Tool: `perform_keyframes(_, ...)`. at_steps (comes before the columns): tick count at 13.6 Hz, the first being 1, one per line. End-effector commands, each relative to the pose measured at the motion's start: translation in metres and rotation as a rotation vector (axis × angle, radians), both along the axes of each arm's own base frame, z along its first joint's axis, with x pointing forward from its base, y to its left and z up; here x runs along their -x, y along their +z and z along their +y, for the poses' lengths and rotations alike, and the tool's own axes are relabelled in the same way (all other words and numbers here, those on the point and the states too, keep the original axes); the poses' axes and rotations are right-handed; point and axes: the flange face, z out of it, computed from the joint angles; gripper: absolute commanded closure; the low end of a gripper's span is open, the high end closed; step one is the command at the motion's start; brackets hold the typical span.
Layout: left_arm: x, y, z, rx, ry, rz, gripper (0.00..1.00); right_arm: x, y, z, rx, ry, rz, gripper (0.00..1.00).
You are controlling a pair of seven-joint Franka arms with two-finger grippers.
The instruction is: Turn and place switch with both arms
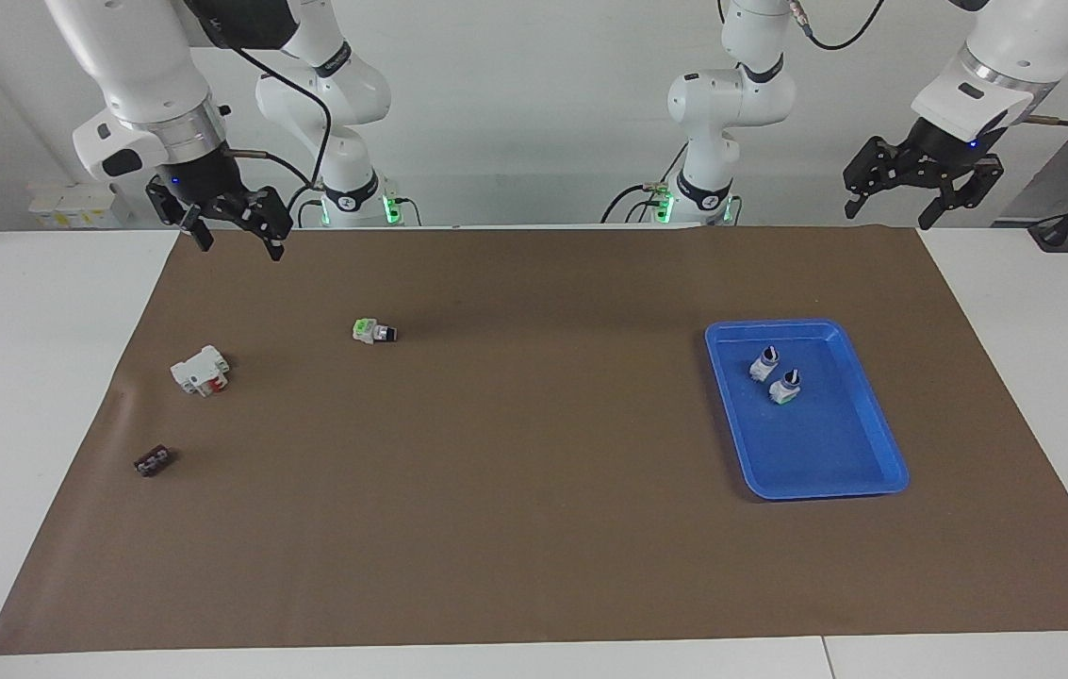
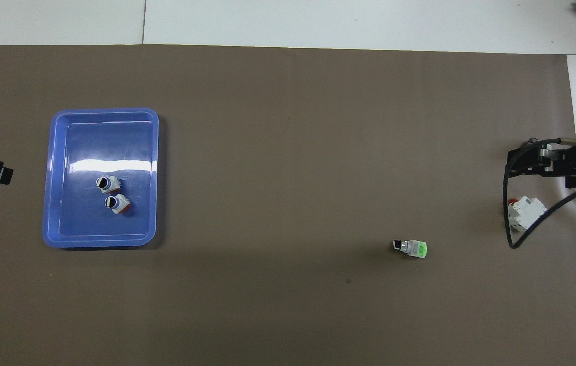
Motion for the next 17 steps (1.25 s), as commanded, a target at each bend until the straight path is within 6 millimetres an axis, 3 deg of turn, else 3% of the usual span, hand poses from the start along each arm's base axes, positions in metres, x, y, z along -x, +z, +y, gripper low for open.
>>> perform_keyframes(1, 0.0169, 0.0011, -0.0014, -0.026, 0.026, 0.037, 0.0, 0.0045, -0.0005, -0.0032, 0.004, 0.019, 0.003, 0.0)
perform_keyframes(5, 0.0176, 0.0011, -0.0016, -0.027, 0.061, 0.039, 0.0, 0.0046, -0.0013, -0.0041, 0.003, 0.106, 0.006, 0.0)
perform_keyframes(10, 0.0179, 0.0052, -0.004, -0.032, 0.16, 0.032, 0.0, 0.0045, -0.0026, -0.0041, 0.003, 0.096, 0.007, 0.0)
perform_keyframes(17, 0.0155, 0.0042, -0.0045, -0.035, 0.169, 0.027, 0.0, 0.0046, -0.0027, -0.0064, 0.001, 0.091, 0.009, 0.0)
